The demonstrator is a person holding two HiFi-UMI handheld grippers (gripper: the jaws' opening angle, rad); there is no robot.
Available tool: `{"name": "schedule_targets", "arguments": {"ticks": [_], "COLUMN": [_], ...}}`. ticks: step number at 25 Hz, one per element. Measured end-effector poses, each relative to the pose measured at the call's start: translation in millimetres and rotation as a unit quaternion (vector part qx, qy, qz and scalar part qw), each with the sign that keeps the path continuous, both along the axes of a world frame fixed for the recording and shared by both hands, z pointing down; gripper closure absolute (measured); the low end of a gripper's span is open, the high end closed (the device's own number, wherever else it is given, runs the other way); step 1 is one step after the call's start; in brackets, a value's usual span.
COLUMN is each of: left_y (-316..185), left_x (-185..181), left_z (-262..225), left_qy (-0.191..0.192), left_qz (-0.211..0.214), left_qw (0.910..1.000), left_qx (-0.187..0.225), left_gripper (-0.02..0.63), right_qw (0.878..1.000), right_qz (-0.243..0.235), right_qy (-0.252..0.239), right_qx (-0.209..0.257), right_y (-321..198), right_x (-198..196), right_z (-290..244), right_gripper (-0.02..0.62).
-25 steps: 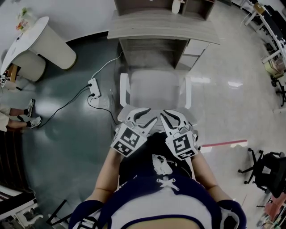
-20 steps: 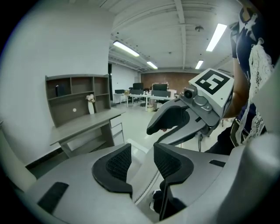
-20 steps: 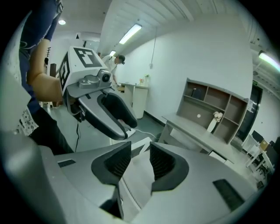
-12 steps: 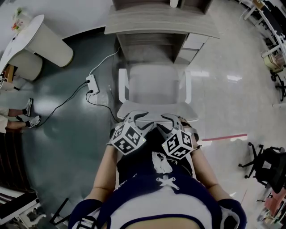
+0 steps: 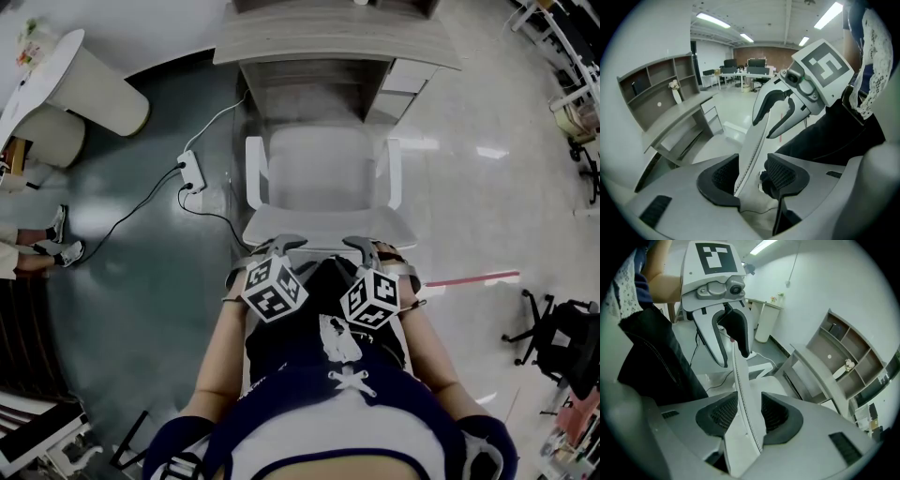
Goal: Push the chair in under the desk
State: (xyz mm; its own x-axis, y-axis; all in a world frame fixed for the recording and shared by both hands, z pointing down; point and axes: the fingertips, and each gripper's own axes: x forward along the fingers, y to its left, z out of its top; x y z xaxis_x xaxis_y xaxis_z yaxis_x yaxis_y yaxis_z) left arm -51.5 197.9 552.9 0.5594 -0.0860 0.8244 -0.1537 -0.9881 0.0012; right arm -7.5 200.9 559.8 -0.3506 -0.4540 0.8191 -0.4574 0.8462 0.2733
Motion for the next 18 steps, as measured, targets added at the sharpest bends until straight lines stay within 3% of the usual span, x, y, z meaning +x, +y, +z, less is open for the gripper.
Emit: {"name": "schedule_targets", "arguments": {"ticks": [3,8,15,18], "left_y": [0.4,-3.1,-9.4,-10.7], "left_x": [-2.1,1.3,-0.6,-2.2], "left_z": [9.8,18.5,26.0,30.0], "left_qy": [-0.013,-0.003,-0.004,-0.007], "left_qz": [0.000,-0.020,-0.029,-0.029], "left_qw": [0.9999,0.9997,0.9994,0.9992], "left_qx": [-0.003,-0.014,-0.021,-0.025], "left_gripper": [0.411,0.413,0.422,0.422], "right_qw": [0.999,0.996,1.000,0.999], "right_qz": [0.014,0.042,0.009,-0.009], "right_qy": [0.026,0.032,0.004,0.018], "right_qx": [0.035,0.068,-0.007,-0.046], "right_y": [-8.7,-25.2,-7.7,9.0], "right_x": [8.6,19.0,19.7,22.2], "right_z": [4.3,3.0,5.2,18.7], "right_gripper": [0.460,0.545,0.544,0.520]}}
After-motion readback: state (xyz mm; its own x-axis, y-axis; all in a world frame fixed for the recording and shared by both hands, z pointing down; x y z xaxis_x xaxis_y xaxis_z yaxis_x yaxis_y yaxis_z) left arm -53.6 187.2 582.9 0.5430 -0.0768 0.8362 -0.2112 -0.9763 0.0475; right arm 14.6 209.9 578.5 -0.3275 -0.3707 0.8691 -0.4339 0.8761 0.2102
